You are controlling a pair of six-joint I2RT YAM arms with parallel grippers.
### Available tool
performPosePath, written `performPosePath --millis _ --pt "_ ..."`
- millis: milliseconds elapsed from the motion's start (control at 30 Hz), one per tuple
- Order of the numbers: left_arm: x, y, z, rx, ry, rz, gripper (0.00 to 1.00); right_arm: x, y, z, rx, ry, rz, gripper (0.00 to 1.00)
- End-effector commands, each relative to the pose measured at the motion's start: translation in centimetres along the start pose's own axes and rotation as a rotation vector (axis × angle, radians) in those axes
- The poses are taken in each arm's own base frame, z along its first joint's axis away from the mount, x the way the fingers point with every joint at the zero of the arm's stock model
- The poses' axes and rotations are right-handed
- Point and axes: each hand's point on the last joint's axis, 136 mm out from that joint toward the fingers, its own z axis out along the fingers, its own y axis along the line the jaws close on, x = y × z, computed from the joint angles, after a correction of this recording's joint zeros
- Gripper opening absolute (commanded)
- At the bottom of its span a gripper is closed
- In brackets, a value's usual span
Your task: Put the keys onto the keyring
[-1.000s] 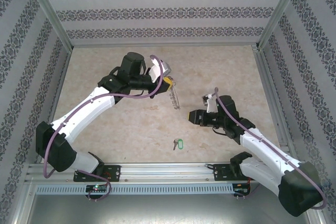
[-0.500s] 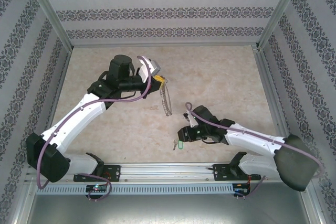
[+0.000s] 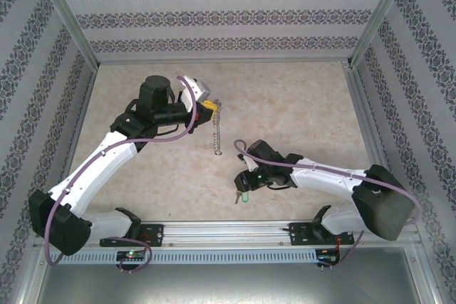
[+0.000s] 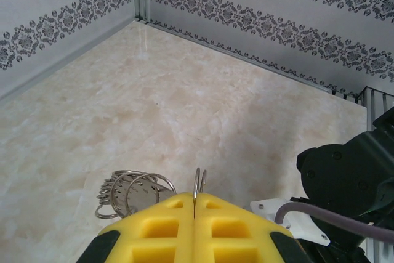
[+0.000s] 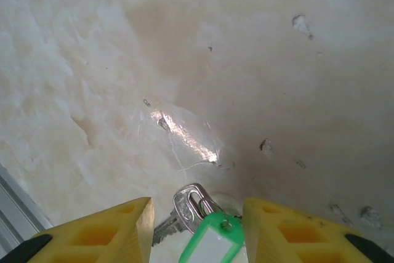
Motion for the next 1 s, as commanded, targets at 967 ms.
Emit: performPosePath --millis 967 --pt "-1.6 0.9 -0.9 -0.018 -0.076 -0.005 0.00 1.6 -0.8 1.2 0.041 0.080 -0.054 0.08"
